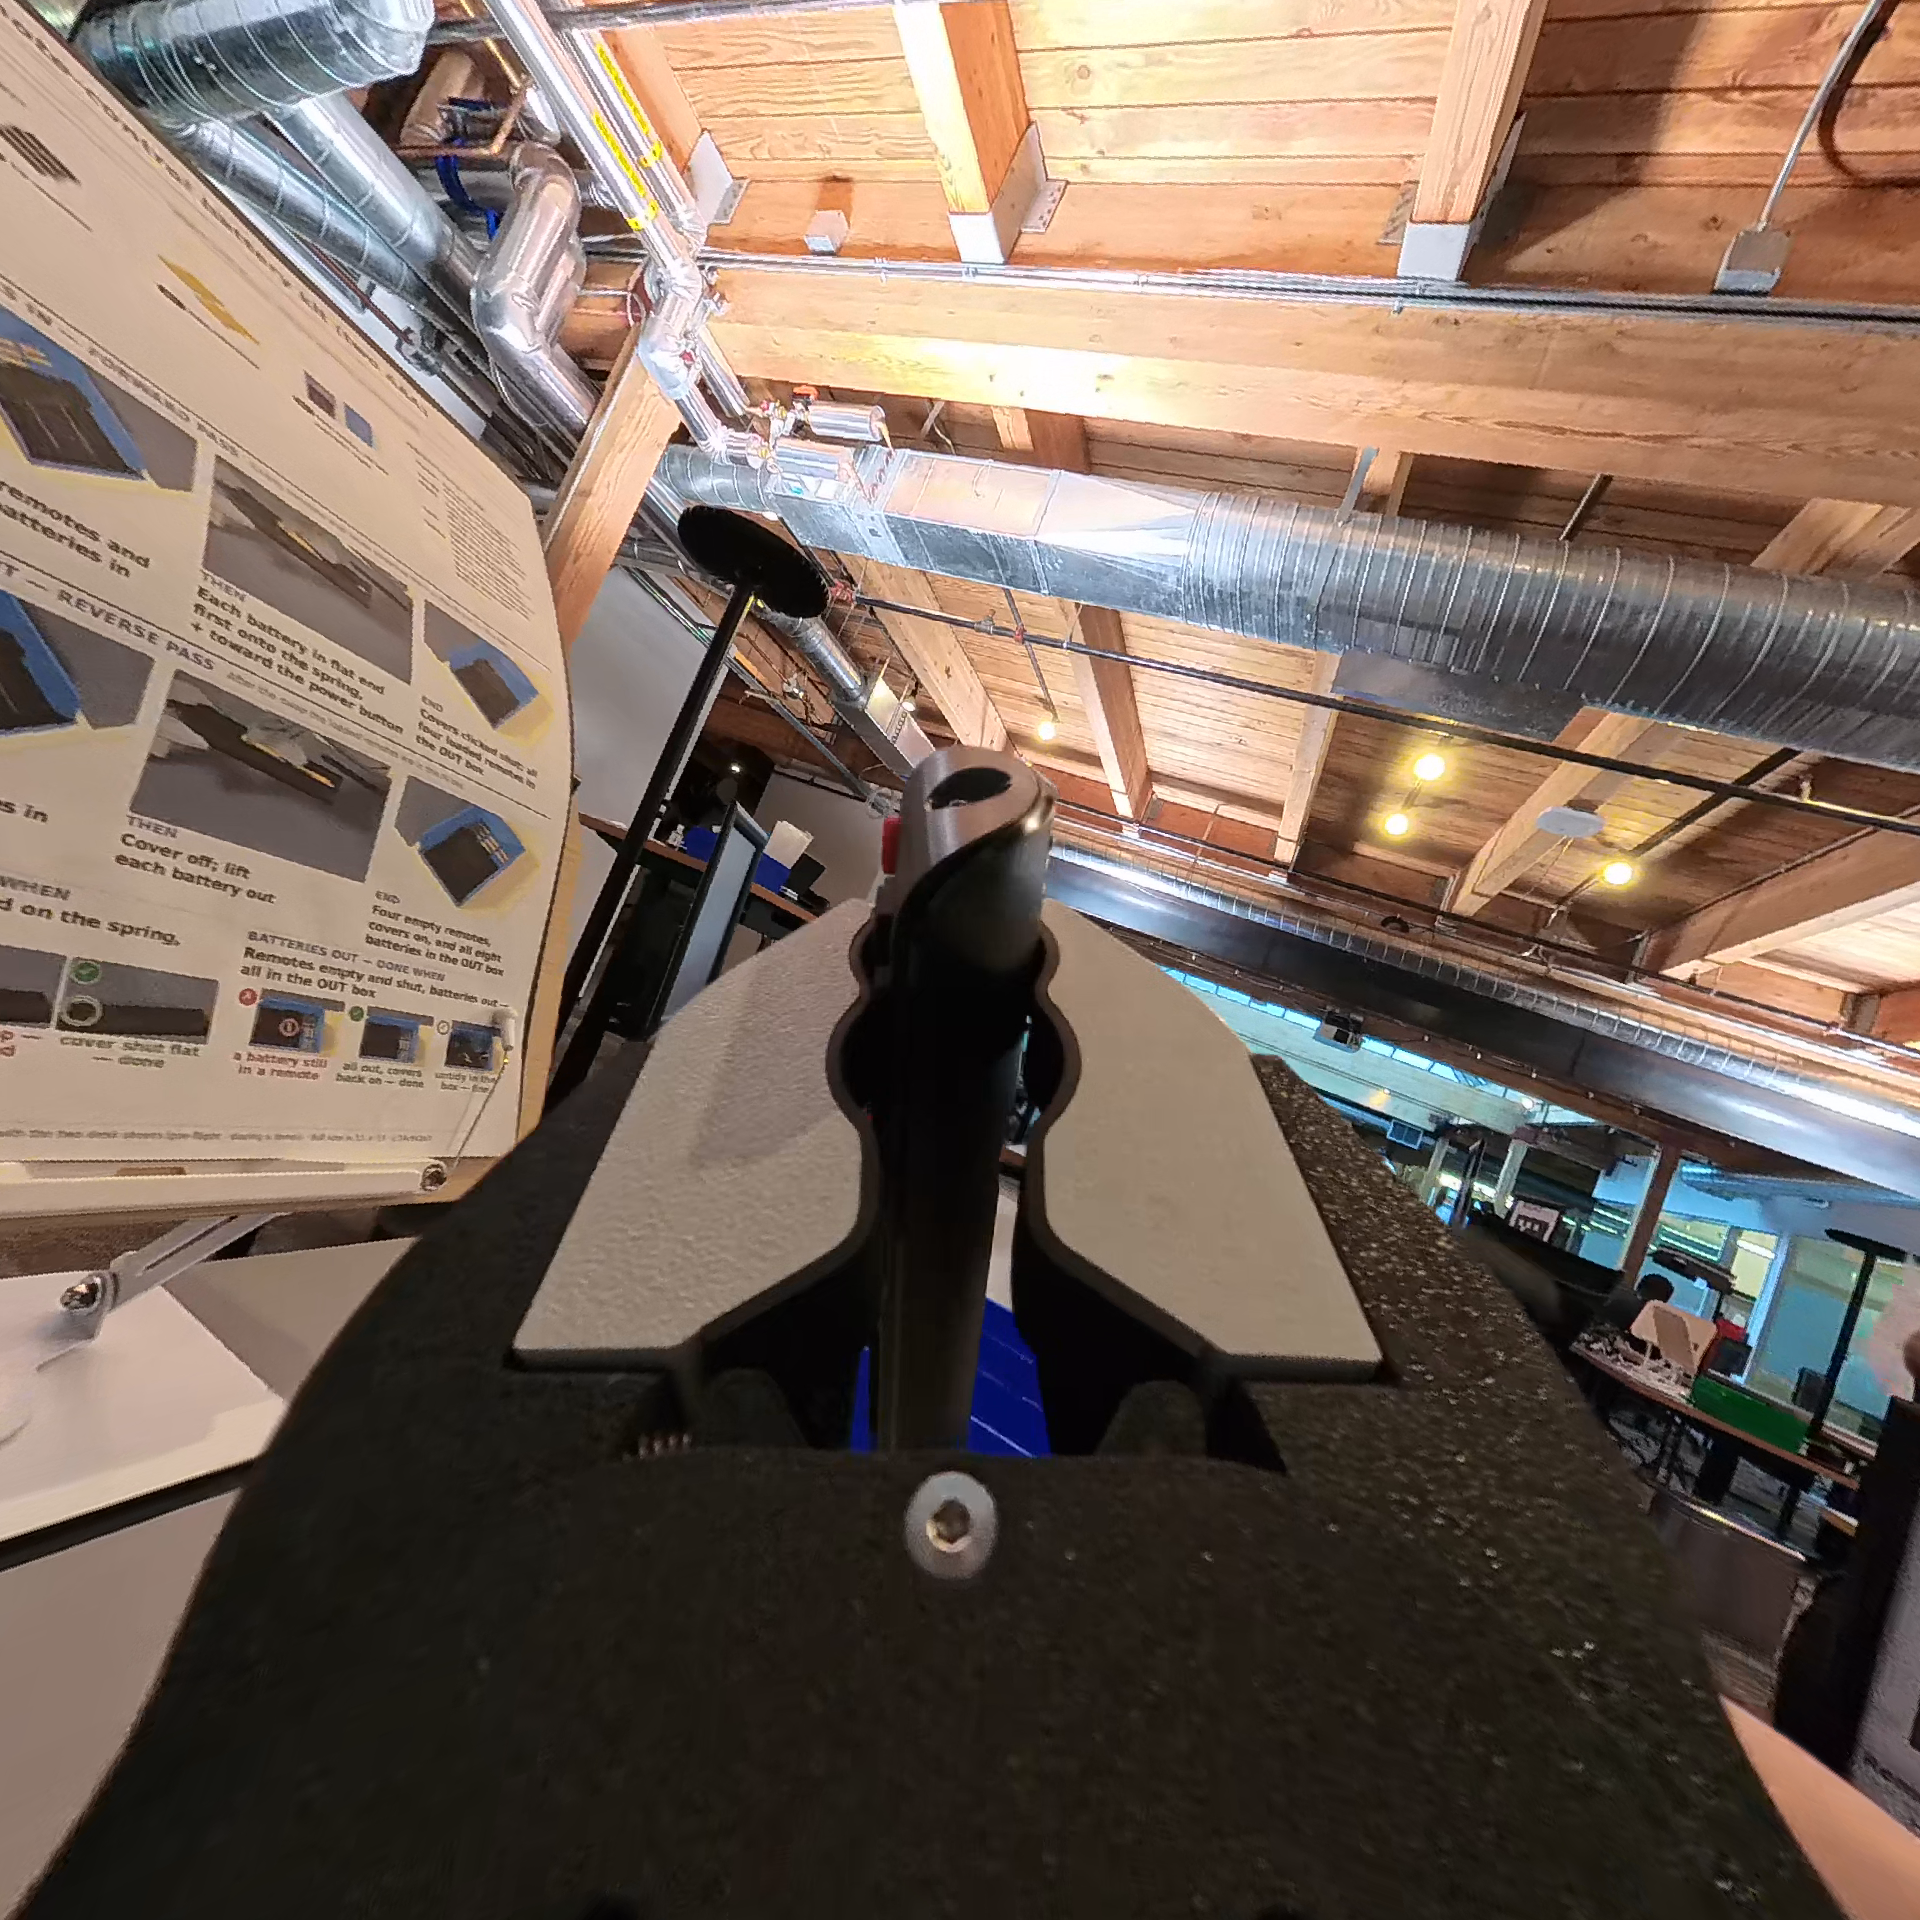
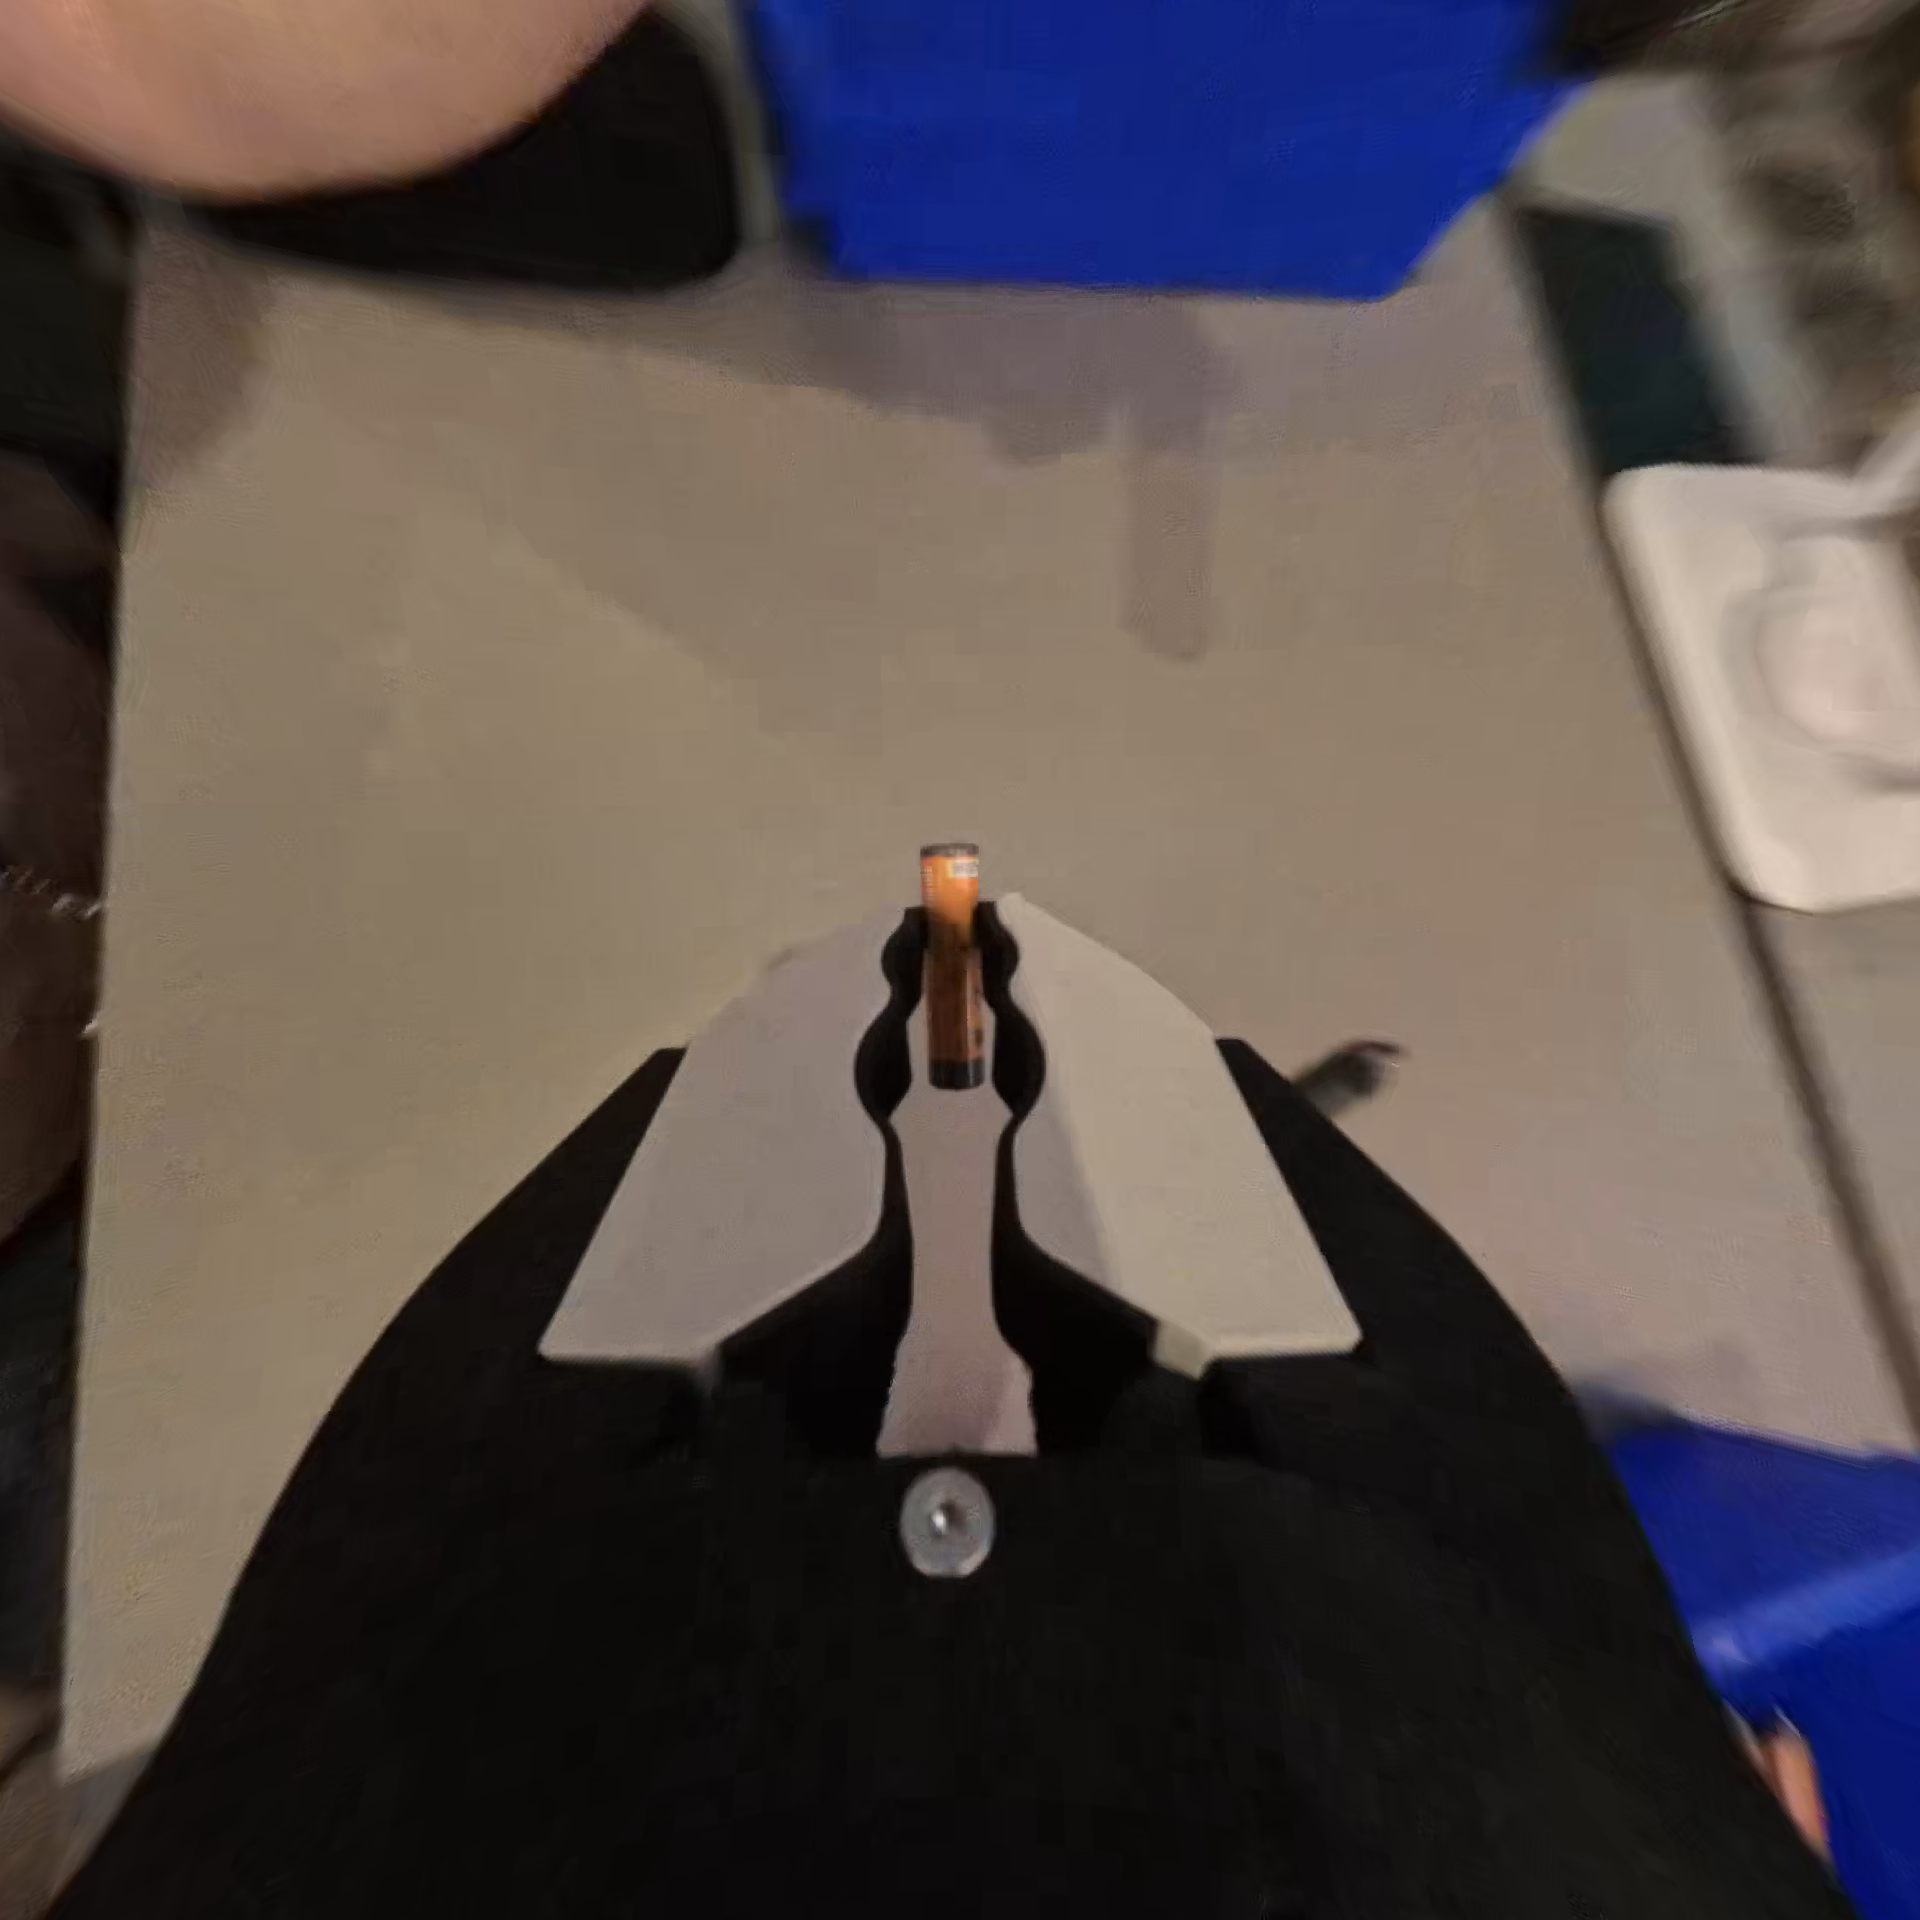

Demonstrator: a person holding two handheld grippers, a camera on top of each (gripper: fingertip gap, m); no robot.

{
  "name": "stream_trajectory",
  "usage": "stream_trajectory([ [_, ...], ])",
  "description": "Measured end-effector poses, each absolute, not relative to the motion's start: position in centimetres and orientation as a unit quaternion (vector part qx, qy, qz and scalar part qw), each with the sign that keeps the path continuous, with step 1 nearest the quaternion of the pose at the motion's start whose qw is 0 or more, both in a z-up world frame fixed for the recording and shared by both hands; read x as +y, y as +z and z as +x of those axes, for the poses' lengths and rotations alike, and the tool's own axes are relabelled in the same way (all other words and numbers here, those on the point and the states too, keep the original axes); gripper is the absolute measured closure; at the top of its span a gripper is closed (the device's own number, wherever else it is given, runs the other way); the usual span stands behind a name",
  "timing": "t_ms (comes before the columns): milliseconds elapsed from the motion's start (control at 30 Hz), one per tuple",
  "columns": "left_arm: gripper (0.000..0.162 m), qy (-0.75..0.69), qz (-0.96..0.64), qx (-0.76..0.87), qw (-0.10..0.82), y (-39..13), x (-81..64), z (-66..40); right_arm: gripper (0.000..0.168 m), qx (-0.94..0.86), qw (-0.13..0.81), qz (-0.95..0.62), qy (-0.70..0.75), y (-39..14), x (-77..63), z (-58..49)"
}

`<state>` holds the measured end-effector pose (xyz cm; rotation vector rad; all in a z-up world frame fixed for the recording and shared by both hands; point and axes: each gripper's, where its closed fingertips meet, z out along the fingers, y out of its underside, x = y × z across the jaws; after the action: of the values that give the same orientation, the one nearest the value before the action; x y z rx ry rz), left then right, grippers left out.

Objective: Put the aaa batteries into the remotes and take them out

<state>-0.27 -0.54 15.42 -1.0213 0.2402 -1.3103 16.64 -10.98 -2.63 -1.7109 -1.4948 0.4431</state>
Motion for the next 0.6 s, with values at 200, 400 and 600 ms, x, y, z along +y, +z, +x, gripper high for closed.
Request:
stream_trajectory([
  [200,0.139,-0.586,-0.454,0.092,0.665,15.2,0.3,-1.1,0.155,-0.375,0.358,-0.85,0.09,-3.4,3.3,37.6],
  [400,0.138,-0.568,-0.46,0.095,0.676,15.0,0.7,-1.5,0.154,-0.393,0.239,-0.887,0.05,-13.9,7.2,41.9],
  [600,0.139,-0.568,-0.475,0.091,0.666,13.9,1.6,-1.0,0.141,-0.352,0.362,-0.863,-0.015,-10.2,11.0,42.0],
])
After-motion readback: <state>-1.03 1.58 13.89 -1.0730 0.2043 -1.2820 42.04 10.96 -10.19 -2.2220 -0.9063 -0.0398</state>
